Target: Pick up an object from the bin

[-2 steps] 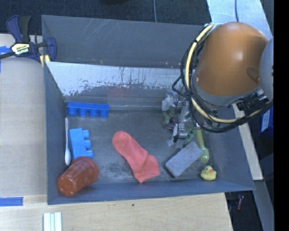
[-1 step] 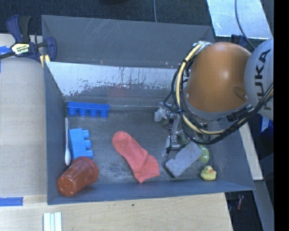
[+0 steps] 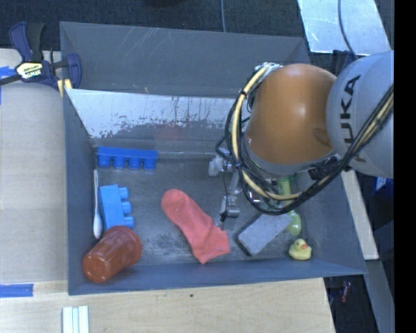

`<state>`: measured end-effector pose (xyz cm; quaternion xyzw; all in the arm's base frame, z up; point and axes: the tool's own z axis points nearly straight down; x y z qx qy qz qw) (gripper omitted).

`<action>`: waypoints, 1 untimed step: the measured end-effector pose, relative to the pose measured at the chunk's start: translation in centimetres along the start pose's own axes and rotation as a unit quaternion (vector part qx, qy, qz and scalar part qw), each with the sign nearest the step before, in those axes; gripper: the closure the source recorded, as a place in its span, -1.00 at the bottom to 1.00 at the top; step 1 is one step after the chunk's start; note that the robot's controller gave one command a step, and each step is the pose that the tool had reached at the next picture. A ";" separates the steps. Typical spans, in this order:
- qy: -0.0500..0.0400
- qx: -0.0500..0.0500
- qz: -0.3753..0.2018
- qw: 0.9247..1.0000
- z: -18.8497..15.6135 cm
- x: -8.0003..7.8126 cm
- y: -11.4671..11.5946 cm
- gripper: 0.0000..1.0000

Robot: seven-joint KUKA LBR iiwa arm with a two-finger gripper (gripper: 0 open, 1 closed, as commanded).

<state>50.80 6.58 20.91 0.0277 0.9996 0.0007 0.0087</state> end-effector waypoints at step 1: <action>-0.004 -0.001 0.000 1.000 4.7 -0.1 2.1 -1.00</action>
Offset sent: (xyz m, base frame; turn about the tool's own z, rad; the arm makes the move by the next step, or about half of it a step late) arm -0.0047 -0.0343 -0.1054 -0.1623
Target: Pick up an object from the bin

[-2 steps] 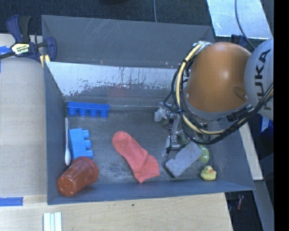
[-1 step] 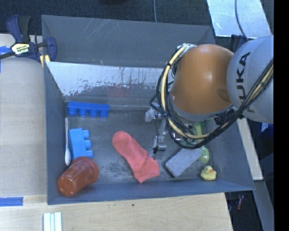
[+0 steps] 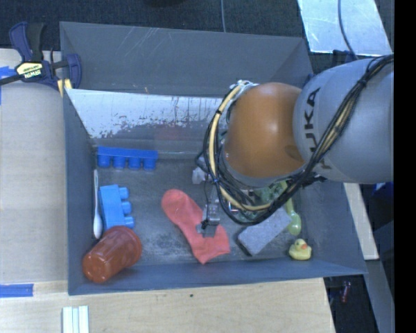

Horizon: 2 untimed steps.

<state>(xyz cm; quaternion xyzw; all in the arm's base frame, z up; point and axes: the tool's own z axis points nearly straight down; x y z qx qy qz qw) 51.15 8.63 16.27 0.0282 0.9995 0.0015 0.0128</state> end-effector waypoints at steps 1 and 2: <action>0.000 0.000 -0.062 0.998 4.4 0.5 -3.0 -1.00; 0.001 0.000 -0.009 1.000 8.4 1.9 -6.1 -1.00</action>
Offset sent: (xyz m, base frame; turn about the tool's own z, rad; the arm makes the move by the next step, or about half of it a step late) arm -0.0249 -0.0644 -0.0927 -0.0059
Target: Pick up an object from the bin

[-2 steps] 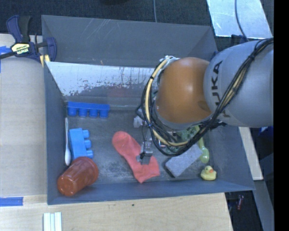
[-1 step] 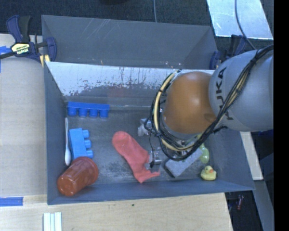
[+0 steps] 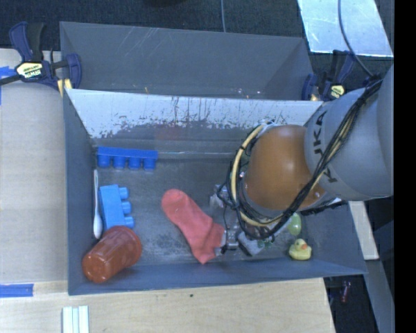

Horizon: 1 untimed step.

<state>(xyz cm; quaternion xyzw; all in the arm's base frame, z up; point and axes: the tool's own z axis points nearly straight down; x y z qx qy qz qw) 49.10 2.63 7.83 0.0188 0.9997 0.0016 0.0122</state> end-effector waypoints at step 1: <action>-0.003 0.001 -0.130 0.992 -2.2 0.2 1.9 1.00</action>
Offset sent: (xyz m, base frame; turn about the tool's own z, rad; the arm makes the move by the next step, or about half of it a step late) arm 0.0000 0.0000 0.0000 0.0000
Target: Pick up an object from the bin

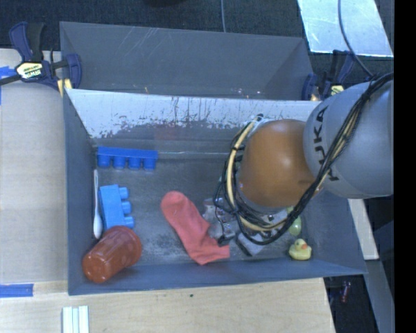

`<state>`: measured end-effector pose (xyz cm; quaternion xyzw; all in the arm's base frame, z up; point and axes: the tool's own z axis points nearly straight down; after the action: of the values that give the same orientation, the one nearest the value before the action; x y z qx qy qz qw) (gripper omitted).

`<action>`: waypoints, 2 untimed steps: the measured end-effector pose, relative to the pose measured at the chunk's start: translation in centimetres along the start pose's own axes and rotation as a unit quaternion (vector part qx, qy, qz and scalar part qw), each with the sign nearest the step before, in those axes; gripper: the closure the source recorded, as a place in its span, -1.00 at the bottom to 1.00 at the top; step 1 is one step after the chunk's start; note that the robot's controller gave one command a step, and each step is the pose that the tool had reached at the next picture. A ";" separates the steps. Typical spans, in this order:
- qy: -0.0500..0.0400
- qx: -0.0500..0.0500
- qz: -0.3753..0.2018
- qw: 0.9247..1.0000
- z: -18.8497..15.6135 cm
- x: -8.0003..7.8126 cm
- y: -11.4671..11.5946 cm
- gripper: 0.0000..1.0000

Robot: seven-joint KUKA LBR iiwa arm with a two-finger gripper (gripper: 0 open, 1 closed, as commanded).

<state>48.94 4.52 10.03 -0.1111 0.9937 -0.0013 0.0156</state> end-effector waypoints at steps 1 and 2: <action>0.000 0.000 0.000 1.000 0.0 0.0 0.0 -1.00; 0.000 0.000 0.000 1.000 0.0 0.0 0.0 -1.00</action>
Offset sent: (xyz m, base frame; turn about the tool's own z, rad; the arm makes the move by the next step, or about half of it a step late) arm 0.0000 0.0000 0.0000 0.0000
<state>48.93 4.52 10.02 -0.1107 0.9937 -0.0011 0.0154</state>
